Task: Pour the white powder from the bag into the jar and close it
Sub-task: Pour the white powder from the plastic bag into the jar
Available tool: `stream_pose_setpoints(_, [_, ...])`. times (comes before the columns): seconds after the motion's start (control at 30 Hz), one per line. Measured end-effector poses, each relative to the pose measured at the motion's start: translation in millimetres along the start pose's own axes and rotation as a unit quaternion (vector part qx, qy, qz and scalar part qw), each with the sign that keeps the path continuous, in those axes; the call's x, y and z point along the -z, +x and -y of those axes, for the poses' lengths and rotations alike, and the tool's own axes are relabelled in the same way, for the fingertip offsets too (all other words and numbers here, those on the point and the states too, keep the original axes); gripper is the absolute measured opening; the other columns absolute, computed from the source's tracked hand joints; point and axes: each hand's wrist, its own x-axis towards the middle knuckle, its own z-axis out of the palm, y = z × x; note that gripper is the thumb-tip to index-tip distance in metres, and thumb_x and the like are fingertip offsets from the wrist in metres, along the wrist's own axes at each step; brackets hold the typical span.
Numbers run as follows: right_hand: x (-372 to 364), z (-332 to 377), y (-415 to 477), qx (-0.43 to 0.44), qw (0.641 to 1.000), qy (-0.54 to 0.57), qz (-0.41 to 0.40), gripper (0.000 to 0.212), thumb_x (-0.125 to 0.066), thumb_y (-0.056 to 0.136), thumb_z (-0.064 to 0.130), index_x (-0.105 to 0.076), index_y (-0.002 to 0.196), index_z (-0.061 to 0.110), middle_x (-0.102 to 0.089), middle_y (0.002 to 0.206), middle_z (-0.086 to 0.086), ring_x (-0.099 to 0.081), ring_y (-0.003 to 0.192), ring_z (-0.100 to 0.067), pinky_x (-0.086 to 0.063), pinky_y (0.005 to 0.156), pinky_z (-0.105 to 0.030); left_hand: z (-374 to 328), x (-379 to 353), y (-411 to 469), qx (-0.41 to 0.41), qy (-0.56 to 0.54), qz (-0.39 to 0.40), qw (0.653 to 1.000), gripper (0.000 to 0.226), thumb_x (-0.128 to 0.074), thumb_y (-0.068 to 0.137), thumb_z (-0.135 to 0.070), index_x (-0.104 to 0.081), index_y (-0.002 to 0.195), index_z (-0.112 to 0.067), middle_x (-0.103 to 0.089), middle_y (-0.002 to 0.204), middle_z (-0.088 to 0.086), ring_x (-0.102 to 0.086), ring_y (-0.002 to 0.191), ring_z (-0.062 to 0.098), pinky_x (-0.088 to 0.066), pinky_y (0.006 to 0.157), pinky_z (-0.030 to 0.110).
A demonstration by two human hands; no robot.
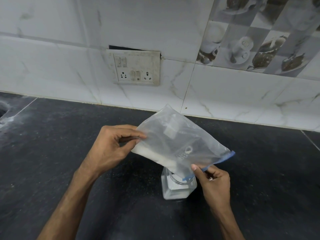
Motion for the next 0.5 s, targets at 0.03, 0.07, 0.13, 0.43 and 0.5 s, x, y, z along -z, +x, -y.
stream_pose_setpoints(0.03, [-0.4, -0.7, 0.2, 0.001, 1.0, 0.002, 0.002, 0.015, -0.082, 0.079, 0.015, -0.076, 0.068, 0.005, -0.075, 0.071, -0.013, -0.068, 0.067, -0.018, -0.054, 0.066, -0.028, -0.2, -0.1, -0.4, -0.001, 0.002, 0.001, 1.0, 0.028, -0.072, 0.083, 0.015, -0.079, 0.098, -0.007, -0.077, 0.1, -0.003, -0.073, 0.095, 0.004, -0.057, 0.09, 0.021])
stream_pose_setpoints(0.07, [-1.1, -1.5, -0.1, 0.0, 1.0, 0.006, 0.0, 0.014, -0.082, 0.079, 0.014, -0.077, 0.069, 0.006, -0.076, 0.071, -0.01, -0.07, 0.068, -0.019, -0.055, 0.066, -0.025, -0.5, -0.1, -0.4, -0.002, 0.003, 0.002, 1.0, 0.028, -0.072, 0.083, 0.015, -0.079, 0.098, -0.007, -0.077, 0.1, -0.004, -0.073, 0.095, 0.004, -0.057, 0.089, 0.02])
stream_pose_setpoints(0.13, [-2.9, -2.7, -0.6, 0.001, 1.0, 0.003, -0.012, 0.021, -0.082, 0.078, 0.019, -0.074, 0.069, 0.002, -0.073, 0.07, -0.017, -0.067, 0.064, -0.026, -0.053, 0.066, -0.028, -1.3, 0.2, -0.2, -0.004, 0.002, 0.0, 1.0, 0.028, -0.072, 0.083, 0.015, -0.079, 0.098, -0.008, -0.076, 0.1, -0.005, -0.073, 0.095, 0.003, -0.057, 0.089, 0.018])
stream_pose_setpoints(0.43, [-3.5, -0.1, -0.8, 0.011, 1.0, 0.005, 0.008, 0.007, -0.082, 0.078, 0.015, -0.079, 0.072, 0.016, -0.077, 0.073, -0.002, -0.07, 0.068, -0.008, -0.054, 0.065, -0.018, -3.2, 0.8, -1.2, -0.006, 0.002, 0.003, 1.0, 0.031, -0.072, 0.083, 0.015, -0.078, 0.102, -0.009, -0.075, 0.101, -0.007, -0.073, 0.096, 0.001, -0.055, 0.089, 0.015])
stream_pose_setpoints(0.5, [-3.6, -0.3, -1.9, 0.009, 1.0, 0.015, -0.001, 0.01, -0.082, 0.079, 0.014, -0.078, 0.07, 0.011, -0.075, 0.069, -0.008, -0.066, 0.064, -0.01, -0.052, 0.063, -0.02, -3.1, 1.1, -0.3, -0.013, 0.004, 0.001, 1.0, 0.031, -0.071, 0.083, 0.014, -0.078, 0.104, -0.008, -0.076, 0.102, -0.006, -0.072, 0.096, 0.001, -0.055, 0.089, 0.016])
